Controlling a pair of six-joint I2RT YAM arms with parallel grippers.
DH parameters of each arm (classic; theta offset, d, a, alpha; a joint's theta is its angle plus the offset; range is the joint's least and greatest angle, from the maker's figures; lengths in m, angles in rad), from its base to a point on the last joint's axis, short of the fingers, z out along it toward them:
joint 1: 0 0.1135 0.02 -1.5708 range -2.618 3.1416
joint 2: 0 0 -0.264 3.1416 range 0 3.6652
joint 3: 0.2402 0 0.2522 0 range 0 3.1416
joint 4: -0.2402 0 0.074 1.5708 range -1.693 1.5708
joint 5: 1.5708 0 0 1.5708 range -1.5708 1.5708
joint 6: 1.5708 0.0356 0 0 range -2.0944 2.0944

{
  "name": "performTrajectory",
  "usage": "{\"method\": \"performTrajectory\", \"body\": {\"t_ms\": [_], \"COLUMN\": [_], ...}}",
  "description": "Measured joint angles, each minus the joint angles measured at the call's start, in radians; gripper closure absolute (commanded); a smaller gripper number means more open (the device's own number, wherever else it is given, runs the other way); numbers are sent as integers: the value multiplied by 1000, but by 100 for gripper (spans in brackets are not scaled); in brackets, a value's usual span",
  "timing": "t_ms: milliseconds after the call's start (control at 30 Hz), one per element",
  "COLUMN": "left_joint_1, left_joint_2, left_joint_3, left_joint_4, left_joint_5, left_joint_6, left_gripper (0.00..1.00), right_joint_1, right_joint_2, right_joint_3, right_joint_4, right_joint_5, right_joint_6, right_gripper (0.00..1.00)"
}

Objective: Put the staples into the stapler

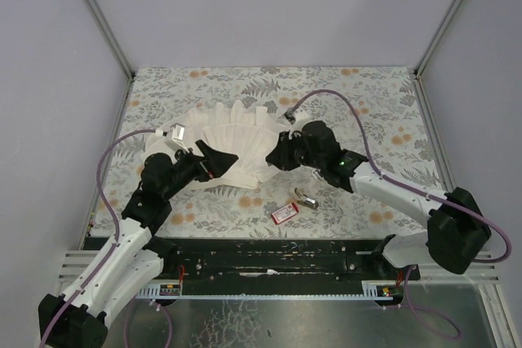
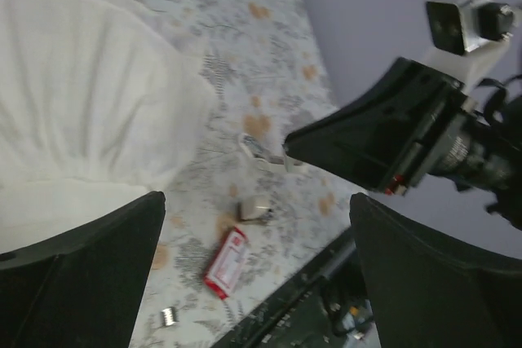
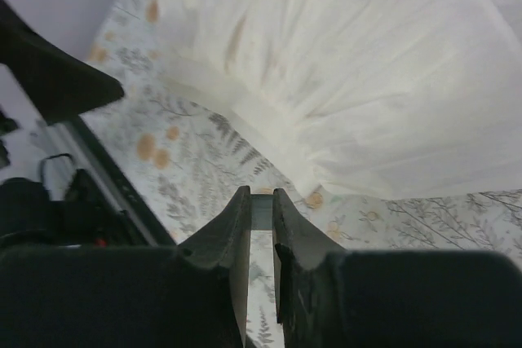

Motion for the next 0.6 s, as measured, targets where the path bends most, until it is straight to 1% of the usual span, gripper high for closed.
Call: {"method": "performTrajectory", "body": {"t_ms": [100,267,400,433,600], "left_joint_1": [0,-4,-29,-43,-141], "left_joint_2": [-6,-6,7,16,73], "left_joint_3": [-46,-71,-71,-70,-45], "left_joint_4": [135,290,400,423,493], "left_joint_5": [111,219,257,263,268], "left_joint_6": [-91,-204,-264,-275,-301], "left_gripper": [14,23,33,34,41], "right_joint_1": [-55,-68,-68,-68,-68], "right_joint_2": [-70,-149,-182,-188,-195], "right_joint_3": [-53,-86,-90,-90,-91], "right_joint_4": [92,233,340,373,422], "right_joint_5": [-109,-251,-328,-350,-395], "right_joint_6": [94,238,329,357,409], "right_gripper": [82,82,82,82,82]}}
